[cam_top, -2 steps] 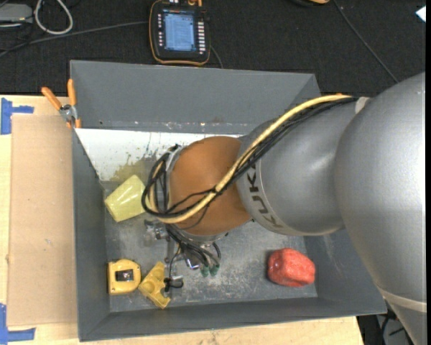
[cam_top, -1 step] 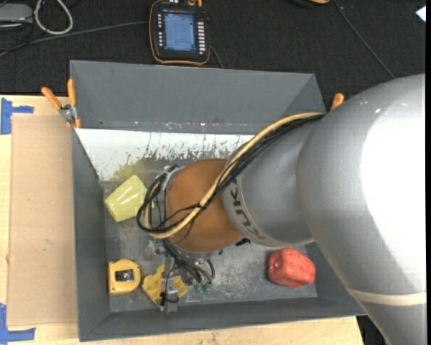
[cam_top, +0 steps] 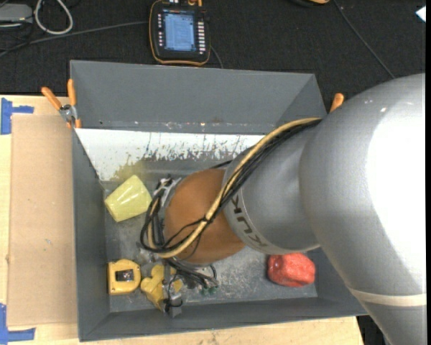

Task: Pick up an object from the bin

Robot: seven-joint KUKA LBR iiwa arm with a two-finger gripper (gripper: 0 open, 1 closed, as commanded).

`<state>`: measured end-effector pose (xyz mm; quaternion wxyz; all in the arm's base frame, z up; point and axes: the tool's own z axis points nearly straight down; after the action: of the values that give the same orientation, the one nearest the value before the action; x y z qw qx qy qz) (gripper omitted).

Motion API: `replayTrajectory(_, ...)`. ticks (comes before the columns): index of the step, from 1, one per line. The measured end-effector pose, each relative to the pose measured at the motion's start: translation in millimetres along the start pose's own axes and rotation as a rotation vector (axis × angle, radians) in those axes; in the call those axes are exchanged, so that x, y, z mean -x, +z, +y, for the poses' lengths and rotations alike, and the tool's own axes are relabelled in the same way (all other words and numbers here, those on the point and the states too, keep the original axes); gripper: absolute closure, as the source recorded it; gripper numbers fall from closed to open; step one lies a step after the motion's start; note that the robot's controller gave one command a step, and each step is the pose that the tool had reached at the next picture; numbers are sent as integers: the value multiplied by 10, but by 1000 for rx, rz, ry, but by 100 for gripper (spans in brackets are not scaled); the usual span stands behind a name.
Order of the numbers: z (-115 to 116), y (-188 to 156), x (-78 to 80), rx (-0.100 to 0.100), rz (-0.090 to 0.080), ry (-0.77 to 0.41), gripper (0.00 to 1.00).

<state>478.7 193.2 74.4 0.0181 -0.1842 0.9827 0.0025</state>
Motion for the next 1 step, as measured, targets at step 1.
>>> replayTrajectory(1,-50,33,-63,0,40,178,100)
